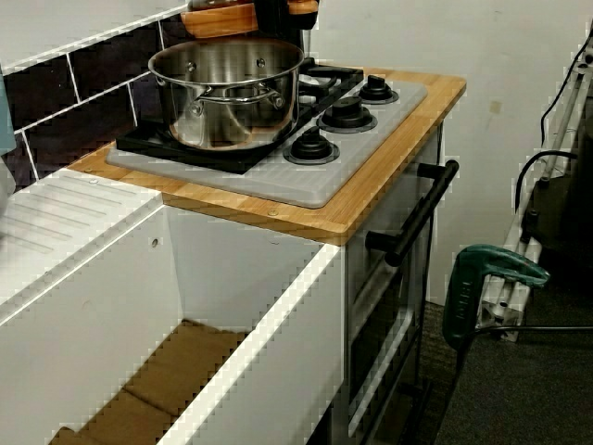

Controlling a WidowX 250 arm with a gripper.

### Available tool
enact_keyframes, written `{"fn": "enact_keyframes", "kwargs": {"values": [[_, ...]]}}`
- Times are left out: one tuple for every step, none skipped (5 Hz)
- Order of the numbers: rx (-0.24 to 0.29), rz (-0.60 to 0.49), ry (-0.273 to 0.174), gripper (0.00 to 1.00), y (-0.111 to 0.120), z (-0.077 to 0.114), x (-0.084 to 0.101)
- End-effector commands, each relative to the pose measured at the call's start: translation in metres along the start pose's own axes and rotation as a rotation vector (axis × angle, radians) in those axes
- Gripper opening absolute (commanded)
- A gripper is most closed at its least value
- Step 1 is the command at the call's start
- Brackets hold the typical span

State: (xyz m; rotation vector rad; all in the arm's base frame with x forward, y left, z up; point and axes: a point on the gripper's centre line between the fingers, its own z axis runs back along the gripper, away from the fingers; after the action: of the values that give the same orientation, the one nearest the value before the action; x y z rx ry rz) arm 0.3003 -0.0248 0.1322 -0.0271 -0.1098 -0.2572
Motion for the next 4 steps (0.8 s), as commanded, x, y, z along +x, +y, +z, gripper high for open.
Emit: {"fn": "enact_keyframes", "kwargs": {"values": [[0.019, -0.018, -0.091, 0.0, -0.007, 0.023, 0.001], [0.022, -0.021, -0.101, 0.0, -0.012, 0.024, 0.001], [0.025, -0.026, -0.116, 0.0, -0.02, 0.029, 0.001], [0.024, -0.035, -0.131, 0.0, -0.031, 0.03, -0.001]]}}
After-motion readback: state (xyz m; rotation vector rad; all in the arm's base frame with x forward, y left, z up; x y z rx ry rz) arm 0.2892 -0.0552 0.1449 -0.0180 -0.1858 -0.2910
